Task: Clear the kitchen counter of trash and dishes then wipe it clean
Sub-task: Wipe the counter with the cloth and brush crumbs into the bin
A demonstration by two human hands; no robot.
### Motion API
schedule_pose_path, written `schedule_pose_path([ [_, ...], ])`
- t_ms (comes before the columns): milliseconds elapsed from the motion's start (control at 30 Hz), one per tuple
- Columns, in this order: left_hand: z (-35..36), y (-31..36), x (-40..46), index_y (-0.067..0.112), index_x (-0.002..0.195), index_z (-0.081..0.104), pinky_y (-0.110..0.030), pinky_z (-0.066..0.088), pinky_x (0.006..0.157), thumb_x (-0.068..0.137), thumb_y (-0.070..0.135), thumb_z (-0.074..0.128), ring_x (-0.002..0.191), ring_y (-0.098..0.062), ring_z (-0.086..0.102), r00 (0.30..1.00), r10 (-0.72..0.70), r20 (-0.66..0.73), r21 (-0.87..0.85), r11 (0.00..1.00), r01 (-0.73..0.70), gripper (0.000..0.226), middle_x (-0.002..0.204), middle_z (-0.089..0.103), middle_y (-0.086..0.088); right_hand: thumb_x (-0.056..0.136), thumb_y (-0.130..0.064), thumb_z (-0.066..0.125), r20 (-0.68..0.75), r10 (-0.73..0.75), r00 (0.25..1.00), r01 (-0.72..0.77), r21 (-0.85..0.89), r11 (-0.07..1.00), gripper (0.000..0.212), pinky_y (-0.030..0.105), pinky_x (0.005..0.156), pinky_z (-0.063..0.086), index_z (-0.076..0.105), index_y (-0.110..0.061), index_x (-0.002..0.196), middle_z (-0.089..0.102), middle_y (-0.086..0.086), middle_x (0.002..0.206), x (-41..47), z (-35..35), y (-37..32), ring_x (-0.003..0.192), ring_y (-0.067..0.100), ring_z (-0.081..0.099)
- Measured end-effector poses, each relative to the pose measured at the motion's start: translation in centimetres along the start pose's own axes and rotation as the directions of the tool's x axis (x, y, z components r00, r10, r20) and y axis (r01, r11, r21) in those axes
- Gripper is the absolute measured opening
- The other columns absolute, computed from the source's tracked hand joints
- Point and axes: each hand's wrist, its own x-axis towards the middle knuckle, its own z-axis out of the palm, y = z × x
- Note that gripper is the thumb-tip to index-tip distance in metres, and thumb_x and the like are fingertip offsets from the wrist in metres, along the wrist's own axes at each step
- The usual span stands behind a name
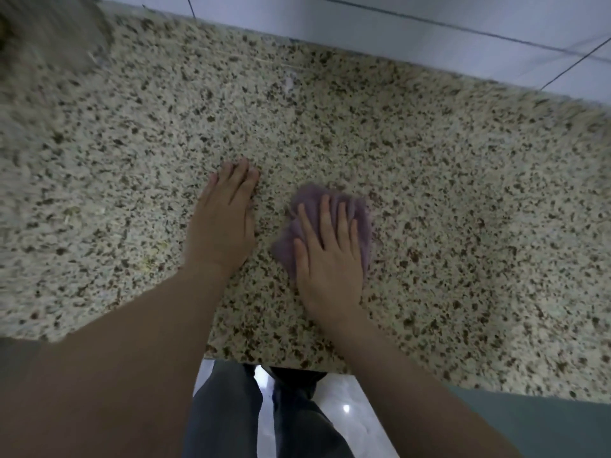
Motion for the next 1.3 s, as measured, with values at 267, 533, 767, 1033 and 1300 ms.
schedule_pose_path([
  [267,-0.2,0.1,0.0,0.013,0.154,0.028,-0.04,0.014,0.123,0.094,0.024,0.024,0.151,-0.02,0.015,1.0,-0.002,0.003,-0.06,0.998,0.002,0.061,0.161,0.024,-0.003,0.106,-0.041,0.02,0.038,-0.093,0.995,0.093,0.0,0.996,0.052,0.039,0.123,-0.001,0.021,-0.029,0.156,0.012,0.001,0.165,15.4,-1.2,4.7,0.153,0.027,0.002],
  [533,-0.2,-0.1,0.0,0.015,0.155,0.024,-0.04,0.014,0.123,0.095,0.024,0.024,0.152,-0.017,0.01,1.0,0.0,0.029,-0.047,0.999,0.002,0.061,0.163,0.019,0.0,0.103,-0.042,0.015,0.079,-0.265,0.961,0.258,0.084,0.962,0.058,0.036,0.124,0.011,0.025,-0.019,0.156,0.024,0.004,0.162,21.8,-1.6,2.3,0.151,0.023,0.016],
  [767,-0.6,0.2,0.0,0.009,0.153,0.03,-0.041,0.016,0.123,0.094,0.024,0.023,0.151,-0.021,0.016,0.999,-0.001,0.032,-0.023,1.0,0.002,0.061,0.162,0.023,-0.006,0.107,-0.035,0.028,0.103,-0.418,0.902,0.371,0.308,0.876,0.049,0.026,0.124,0.008,0.037,-0.016,0.151,0.032,0.0,0.159,15.3,-1.3,-0.4,0.15,0.013,0.019],
  [1033,-0.5,-0.3,-0.1,0.013,0.156,0.016,-0.042,0.016,0.123,0.097,0.027,0.018,0.152,-0.02,0.006,0.998,0.011,0.068,-0.003,1.0,-0.011,0.062,0.164,0.012,-0.003,0.101,-0.04,0.017,0.135,-0.363,0.922,0.35,0.113,0.93,0.062,0.031,0.119,0.009,0.027,-0.011,0.155,0.028,0.007,0.161,28.2,-1.2,-2.3,0.148,0.027,0.024],
  [1300,-0.8,0.1,-0.2,0.015,0.148,0.04,-0.039,0.015,0.124,0.093,0.024,0.032,0.147,-0.026,0.025,0.999,-0.04,0.03,-0.065,0.997,0.042,0.056,0.155,0.034,-0.008,0.107,-0.038,0.03,0.173,-0.68,0.712,0.634,0.257,0.729,0.049,0.033,0.124,0.004,0.033,-0.022,0.153,0.023,-0.003,0.162,20.7,-0.3,-3.3,0.151,0.01,0.007],
])
